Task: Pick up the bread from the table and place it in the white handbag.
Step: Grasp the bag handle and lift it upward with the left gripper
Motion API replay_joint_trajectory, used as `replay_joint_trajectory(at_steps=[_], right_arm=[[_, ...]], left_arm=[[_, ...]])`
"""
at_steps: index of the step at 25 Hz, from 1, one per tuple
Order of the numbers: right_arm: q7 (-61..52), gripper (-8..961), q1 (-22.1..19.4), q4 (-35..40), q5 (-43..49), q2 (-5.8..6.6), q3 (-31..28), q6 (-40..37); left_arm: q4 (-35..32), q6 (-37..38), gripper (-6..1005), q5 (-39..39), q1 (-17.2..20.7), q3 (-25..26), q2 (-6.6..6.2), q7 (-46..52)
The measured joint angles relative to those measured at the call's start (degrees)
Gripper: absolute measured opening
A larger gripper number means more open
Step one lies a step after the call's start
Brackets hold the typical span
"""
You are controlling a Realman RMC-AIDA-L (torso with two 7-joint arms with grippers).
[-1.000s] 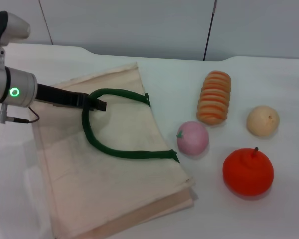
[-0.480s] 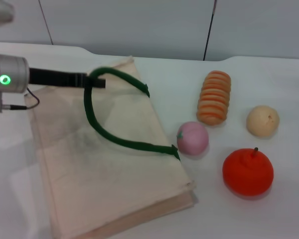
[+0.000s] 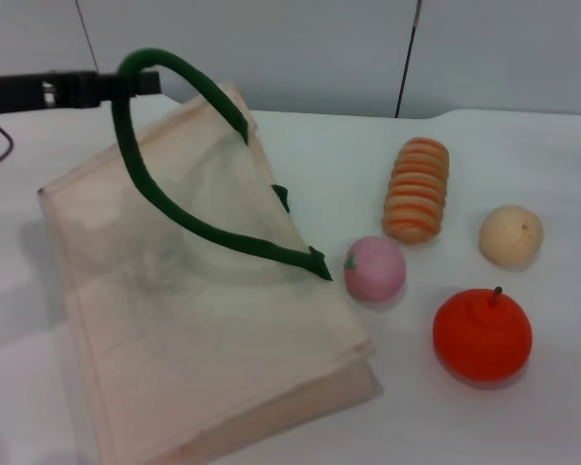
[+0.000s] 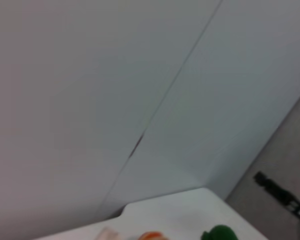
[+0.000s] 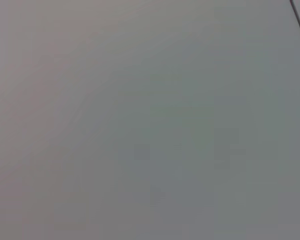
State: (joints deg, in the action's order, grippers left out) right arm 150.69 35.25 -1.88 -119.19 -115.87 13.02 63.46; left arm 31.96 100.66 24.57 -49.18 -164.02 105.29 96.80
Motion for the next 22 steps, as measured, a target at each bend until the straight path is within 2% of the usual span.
replay_joint_trajectory(at_steps=[4, 9, 15, 22], right_arm=[[-0.82, 893, 0.0, 0.05, 0.14, 0.03, 0.28, 0.0], [-8.05, 893, 0.08, 3.16, 4.0, 0.12, 4.25, -0.74], [-26.14, 893, 1.18, 13.34, 20.94, 0.39, 9.33, -1.59], [-48.73, 893, 7.59, 25.98, 45.39, 0.57, 15.66, -2.06]], left_arm=[[4.14, 7.27, 118, 2.22, 0.18, -0.07, -0.41, -1.8], [5.18, 11.54, 119, 2.03, 0.25, -0.07, -1.62, -1.48], [5.2, 12.93, 120, 1.73, 0.0, -0.07, -1.97, -1.44], [4.97, 13.01, 122, 1.0, -0.96, -0.07, -2.01, -0.95]])
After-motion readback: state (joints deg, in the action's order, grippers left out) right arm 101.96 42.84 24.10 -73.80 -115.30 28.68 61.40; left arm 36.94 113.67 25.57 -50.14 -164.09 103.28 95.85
